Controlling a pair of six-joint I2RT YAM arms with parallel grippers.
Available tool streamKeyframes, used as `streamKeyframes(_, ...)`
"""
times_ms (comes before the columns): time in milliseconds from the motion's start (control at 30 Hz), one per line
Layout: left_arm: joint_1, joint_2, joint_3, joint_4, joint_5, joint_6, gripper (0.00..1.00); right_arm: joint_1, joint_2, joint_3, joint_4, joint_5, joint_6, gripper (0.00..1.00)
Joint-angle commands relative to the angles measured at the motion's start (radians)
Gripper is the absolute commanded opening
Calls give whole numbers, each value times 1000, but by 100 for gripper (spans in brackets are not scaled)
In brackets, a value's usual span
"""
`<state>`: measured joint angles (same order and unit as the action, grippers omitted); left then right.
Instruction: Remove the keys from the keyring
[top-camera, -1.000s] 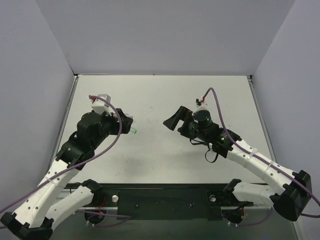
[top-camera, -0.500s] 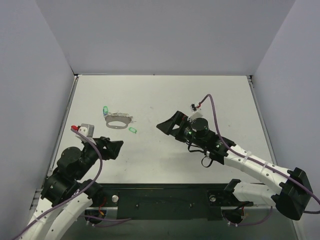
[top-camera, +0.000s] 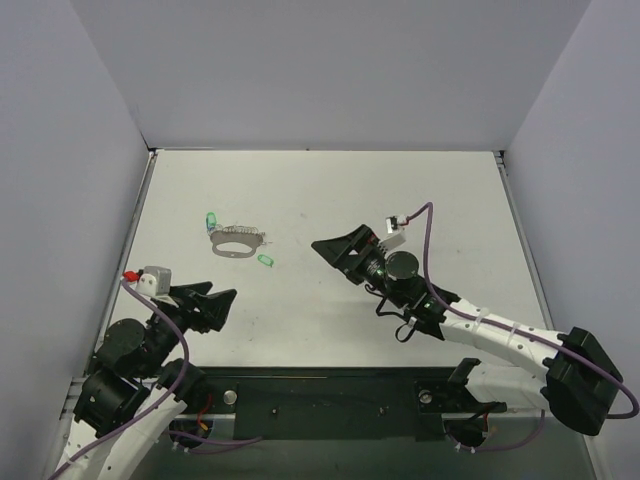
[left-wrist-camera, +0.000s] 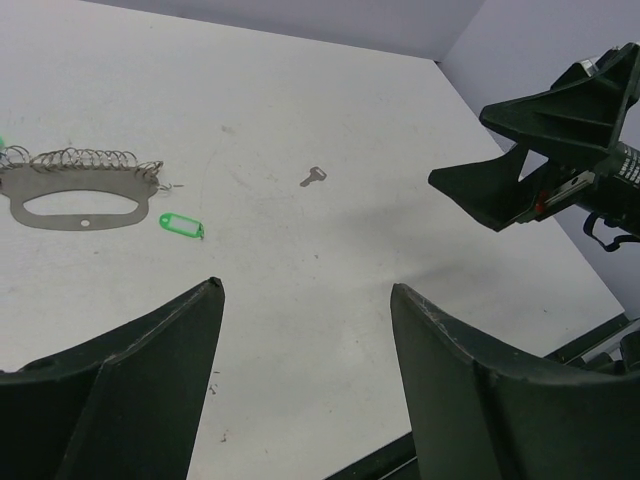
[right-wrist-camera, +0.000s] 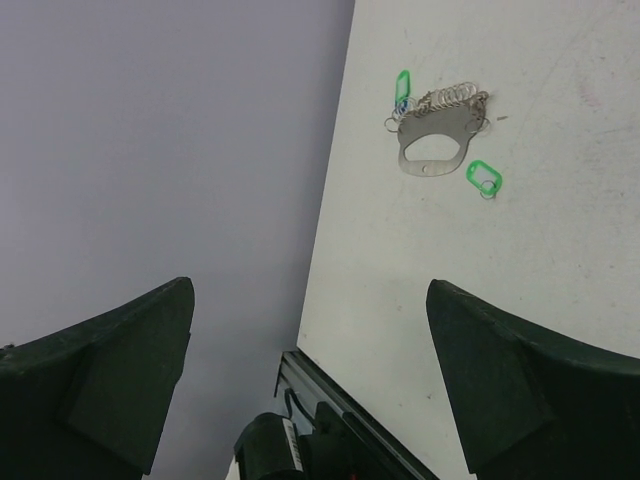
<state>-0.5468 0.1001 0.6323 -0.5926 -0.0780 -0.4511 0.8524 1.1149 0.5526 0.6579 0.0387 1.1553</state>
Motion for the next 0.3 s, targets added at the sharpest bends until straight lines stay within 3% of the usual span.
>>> streamKeyframes(0,4,10,17,-1,-19,12,77,13,37,-11,207,10,27,96)
streamKeyframes(167,5,-8,17,-6,-39,12,78,11,80,-36,374,-61,53,93)
streamKeyframes(267,5,-8,17,-3,-36,17,79,10,82,-28,311,-63,70,95)
